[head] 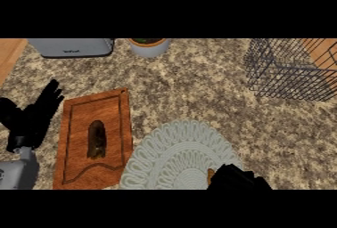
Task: Pick the croissant from the placemat and place it in the basket
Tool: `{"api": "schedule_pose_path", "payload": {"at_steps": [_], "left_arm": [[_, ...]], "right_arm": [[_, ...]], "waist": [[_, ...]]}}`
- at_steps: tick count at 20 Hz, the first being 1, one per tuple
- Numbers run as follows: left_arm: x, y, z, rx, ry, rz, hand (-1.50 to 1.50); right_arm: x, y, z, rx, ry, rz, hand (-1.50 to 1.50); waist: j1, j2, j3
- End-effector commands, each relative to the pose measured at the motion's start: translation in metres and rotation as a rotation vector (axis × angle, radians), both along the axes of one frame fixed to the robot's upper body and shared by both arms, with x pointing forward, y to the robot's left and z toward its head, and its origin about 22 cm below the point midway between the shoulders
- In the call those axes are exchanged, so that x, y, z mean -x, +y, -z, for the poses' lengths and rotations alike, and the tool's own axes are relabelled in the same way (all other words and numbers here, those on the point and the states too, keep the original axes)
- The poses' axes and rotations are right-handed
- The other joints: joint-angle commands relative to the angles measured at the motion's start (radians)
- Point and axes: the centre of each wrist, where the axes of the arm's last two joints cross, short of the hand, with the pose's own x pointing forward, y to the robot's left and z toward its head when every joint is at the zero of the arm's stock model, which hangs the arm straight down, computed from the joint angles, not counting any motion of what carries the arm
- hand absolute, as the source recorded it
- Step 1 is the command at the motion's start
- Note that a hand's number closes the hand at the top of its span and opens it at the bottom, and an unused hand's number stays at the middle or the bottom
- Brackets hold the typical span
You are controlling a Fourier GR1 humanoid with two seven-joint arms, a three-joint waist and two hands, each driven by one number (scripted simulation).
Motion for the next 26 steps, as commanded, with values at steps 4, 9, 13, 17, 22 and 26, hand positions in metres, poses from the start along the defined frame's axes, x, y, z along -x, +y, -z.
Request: {"api": "schedule_pose_path", "payload": {"at_steps": [4, 9, 13, 17, 22, 26], "left_arm": [[-0.013, -0.011, -0.017, -0.001, 0.001, 0.046, 0.0], [-0.013, 0.0, -0.004, 0.008, -0.02, 0.038, 0.0], [-0.007, -0.019, 0.002, 0.004, -0.009, 0.065, 0.0], [-0.007, -0.004, -0.011, 0.0, -0.004, 0.065, 0.0], [-0.011, -0.013, -0.02, 0.0, -0.026, 0.035, 0.0], [-0.015, 0.01, -0.015, -0.002, -0.018, 0.043, 0.0]], "right_arm": [[0.037, -0.019, -0.092, -0.008, -0.074, 0.196, 1.5], [0.016, -0.012, -0.109, -0.032, -0.125, 0.276, 1.5], [-0.015, 0.0, -0.129, -0.038, -0.154, 0.336, 1.5], [-0.05, -0.005, -0.161, -0.055, -0.17, 0.413, 1.5], [-0.09, -0.026, -0.184, 0.073, -0.2, 0.552, 1.5], [-0.116, -0.052, -0.195, 0.102, -0.197, 0.655, 1.5]], "waist": [[0.035, 0.01, 0.002], [0.041, 0.013, 0.001], [0.055, 0.011, 0.001], [0.058, 0.011, 0.002], [0.05, 0.011, 0.003], [0.047, 0.013, 0.003]]}}
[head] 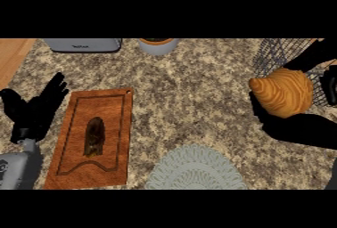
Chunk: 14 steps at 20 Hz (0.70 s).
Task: Pick the croissant from the placemat and place it in the basket
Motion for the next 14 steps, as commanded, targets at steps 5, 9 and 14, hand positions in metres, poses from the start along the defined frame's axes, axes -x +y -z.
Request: {"api": "schedule_pose_path", "payload": {"at_steps": [5, 9, 14], "left_arm": [[0.003, -0.024, 0.013, 0.003, -0.013, 0.017, 0.0], [-0.006, -0.012, 0.009, 0.012, 0.012, 0.002, 0.0], [0.002, 0.016, 0.01, -0.01, -0.005, -0.01, 0.0]], "right_arm": [[-0.05, -0.089, 0.01, 0.005, -0.003, 0.099, 1.5], [-0.08, -0.108, 0.028, 0.039, 0.02, 0.098, 1.5], [-0.103, -0.135, 0.04, -0.012, 0.015, 0.1, 1.5]], "waist": [[-0.001, 0.002, 0.002], [0.004, 0.003, 0.001], [0.004, 0.003, 0.001]]}}
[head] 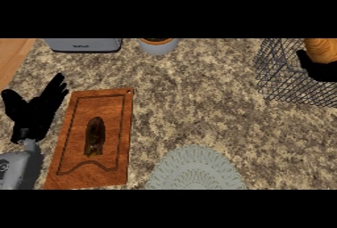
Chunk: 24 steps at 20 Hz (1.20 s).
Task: Pick the croissant from the placemat and place it in the basket
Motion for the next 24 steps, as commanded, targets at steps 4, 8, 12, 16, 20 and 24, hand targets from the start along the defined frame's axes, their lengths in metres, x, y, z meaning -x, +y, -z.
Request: {"api": "schedule_pose_path", "payload": {"at_steps": [4, 8, 12, 16, 20, 24], "left_arm": [[0.003, -0.01, 0.014, -0.003, 0.007, 0.007, 0.0], [-0.005, -0.007, 0.0, -0.017, -0.011, 0.005, 0.0], [-0.004, -0.011, 0.008, 0.006, -0.002, 0.013, 0.0], [0.012, -0.002, 0.004, -0.004, -0.002, 0.01, 0.0], [0.006, -0.008, -0.001, -0.008, -0.02, -0.002, 0.0], [-0.009, -0.004, 0.006, 0.014, 0.0, -0.004, 0.0]], "right_arm": [[-0.029, -0.031, 0.049, -0.06, -0.001, -0.011, 1.5], [-0.038, -0.031, 0.062, -0.08, -0.055, 0.234, 1.5], [-0.054, -0.057, 0.066, -0.131, 0.012, 0.169, -1.5], [-0.058, -0.055, 0.085, -0.117, 0.006, 0.104, -1.5], [-0.06, -0.055, 0.072, -0.154, -0.057, 0.052, -1.5], [-0.071, -0.075, 0.046, -0.351, -0.126, 0.149, -1.5]], "waist": [[-0.001, 0.0, 0.0], [0.01, 0.005, 0.0], [0.001, 0.0, 0.0], [0.001, -0.002, 0.0], [-0.002, -0.003, 0.0], [-0.002, 0.001, -0.001]]}}
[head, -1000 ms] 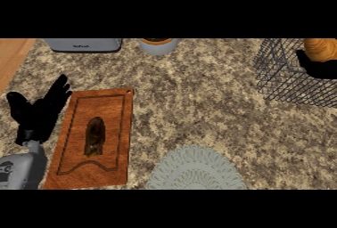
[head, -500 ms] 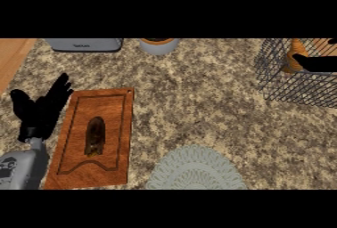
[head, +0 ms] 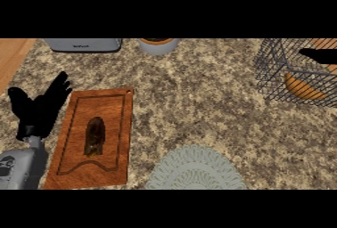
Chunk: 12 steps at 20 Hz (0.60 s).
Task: Pick the croissant from the placemat and place it in the basket
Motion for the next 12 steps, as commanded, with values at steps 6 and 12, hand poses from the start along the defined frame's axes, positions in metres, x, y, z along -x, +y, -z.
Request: {"api": "schedule_pose_path", "payload": {"at_steps": [6, 12], "left_arm": [[0.008, -0.001, 0.002, 0.018, -0.007, -0.025, 0.0], [0.008, 0.022, 0.0, 0.007, -0.018, -0.003, 0.0]], "right_arm": [[0.041, -0.088, -0.02, -0.381, -0.165, 0.142, -1.5], [0.1, -0.175, -0.016, -0.427, -0.107, 0.113, -1.5]], "waist": [[-0.015, -0.005, 0.001], [-0.006, 0.001, 0.001]]}}
